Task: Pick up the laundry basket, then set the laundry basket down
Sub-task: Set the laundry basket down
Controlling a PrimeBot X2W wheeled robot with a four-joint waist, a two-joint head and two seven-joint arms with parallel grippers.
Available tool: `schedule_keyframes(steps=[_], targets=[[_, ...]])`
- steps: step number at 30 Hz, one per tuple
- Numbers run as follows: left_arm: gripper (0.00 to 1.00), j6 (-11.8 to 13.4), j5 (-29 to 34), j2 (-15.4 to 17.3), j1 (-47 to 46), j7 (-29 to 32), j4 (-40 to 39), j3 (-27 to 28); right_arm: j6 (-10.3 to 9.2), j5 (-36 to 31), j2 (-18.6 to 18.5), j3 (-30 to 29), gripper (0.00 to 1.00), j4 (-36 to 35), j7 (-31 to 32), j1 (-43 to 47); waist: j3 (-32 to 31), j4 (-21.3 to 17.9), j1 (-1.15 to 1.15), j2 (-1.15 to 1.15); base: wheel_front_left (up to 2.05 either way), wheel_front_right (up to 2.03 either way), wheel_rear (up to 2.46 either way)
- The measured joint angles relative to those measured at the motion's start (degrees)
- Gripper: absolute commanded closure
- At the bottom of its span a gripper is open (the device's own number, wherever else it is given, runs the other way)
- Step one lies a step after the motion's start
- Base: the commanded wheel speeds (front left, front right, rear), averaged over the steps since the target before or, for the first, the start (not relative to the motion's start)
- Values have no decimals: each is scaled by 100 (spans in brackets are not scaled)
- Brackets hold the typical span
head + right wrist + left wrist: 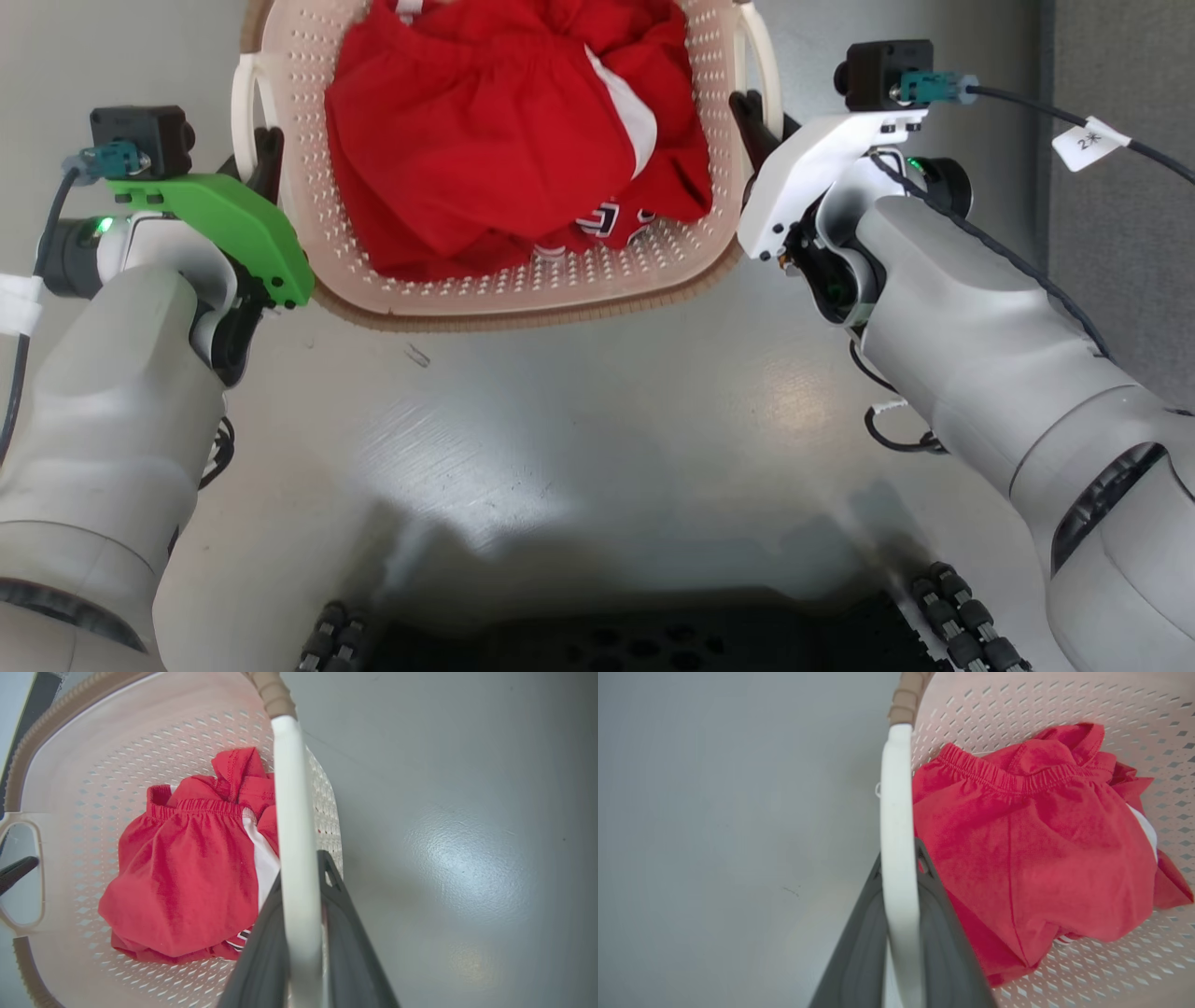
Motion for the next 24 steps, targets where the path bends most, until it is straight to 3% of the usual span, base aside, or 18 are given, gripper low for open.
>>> schedule_keyframes(steps=[24], targets=[[100,1,99,-105,-158,-241,164,-40,1,-44,-1,-23,100,109,-216,-85,224,60,0,0,0,0,0]])
